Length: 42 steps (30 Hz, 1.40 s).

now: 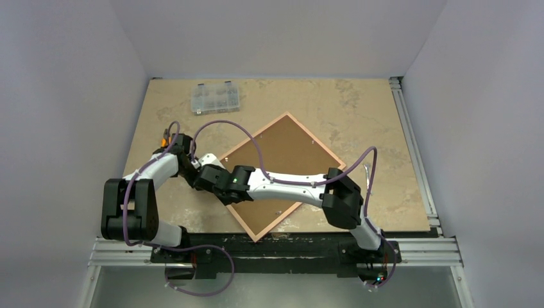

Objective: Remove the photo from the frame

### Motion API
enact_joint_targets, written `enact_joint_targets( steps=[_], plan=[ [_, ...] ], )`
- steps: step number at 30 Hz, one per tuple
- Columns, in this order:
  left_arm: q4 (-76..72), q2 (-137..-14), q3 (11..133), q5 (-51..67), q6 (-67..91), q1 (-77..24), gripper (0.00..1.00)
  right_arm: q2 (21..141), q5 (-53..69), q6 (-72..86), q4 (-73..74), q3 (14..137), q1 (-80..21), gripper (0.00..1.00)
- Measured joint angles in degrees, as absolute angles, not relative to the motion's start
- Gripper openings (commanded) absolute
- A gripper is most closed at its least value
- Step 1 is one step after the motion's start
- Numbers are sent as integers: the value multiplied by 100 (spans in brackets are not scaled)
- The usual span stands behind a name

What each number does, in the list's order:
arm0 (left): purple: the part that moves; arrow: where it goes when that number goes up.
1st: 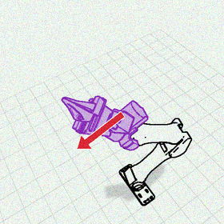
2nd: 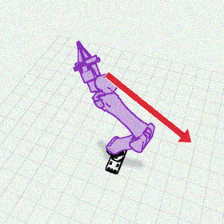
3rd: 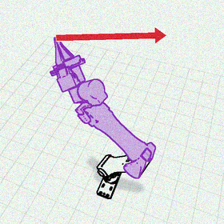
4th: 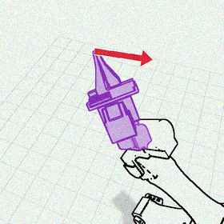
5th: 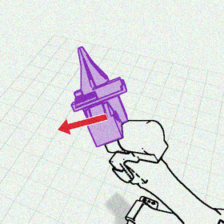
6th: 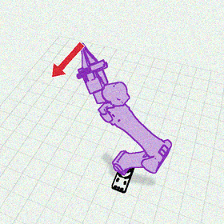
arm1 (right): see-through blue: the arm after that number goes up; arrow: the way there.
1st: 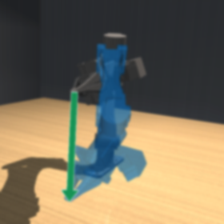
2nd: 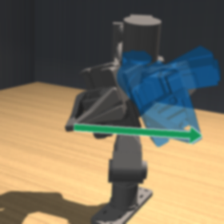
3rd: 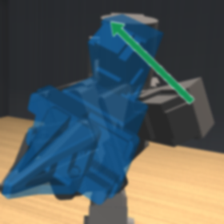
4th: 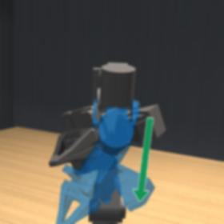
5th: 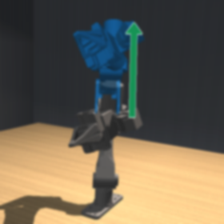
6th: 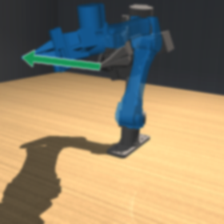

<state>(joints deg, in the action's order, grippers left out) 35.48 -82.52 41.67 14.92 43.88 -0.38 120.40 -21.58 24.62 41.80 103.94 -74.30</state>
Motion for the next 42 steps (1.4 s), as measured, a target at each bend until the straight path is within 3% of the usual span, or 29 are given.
enact_joint_targets(
  steps=[11, 13, 16, 18, 23, 29, 34, 42],
  plan=[
    [3548, -8261, 4171, 1500, 4388, -38, 0, 12038, -2220, 2506, 4633, 10425, -7419, 0],
    [3546, -8261, 4171, 1514, 4372, -38, 9, 12036, -2169, 2508, 4633, 10407, -7417, 0],
    [3529, -8246, 4165, 1601, 4272, -25, 36, 11933, -2099, 2508, 4482, 10226, -7415, 0],
    [3409, -8149, 4088, 1809, 4193, -1, 49, 11629, -1916, 2506, 4171, 9762, -7369, 0],
    [2812, -7089, 3649, 2746, 4106, -3, 64, 10490, -1151, 2591, 3380, 8379, -7022, 0],
    [1621, -5929, 3094, 4091, 4145, -145, 66, 8882, 102, 2971, 1896, 6445, -5867, 0],
    [1024, -5009, 2722, 4427, 4130, -1313, 66, 7754, 1531, 3168, 965, 5052, -4928, 0],
    [438, -2810, 2582, 4021, 3503, -2906, 68, 6606, 3409, 2904, 701, 4530, -4799, 0]
  ],
)
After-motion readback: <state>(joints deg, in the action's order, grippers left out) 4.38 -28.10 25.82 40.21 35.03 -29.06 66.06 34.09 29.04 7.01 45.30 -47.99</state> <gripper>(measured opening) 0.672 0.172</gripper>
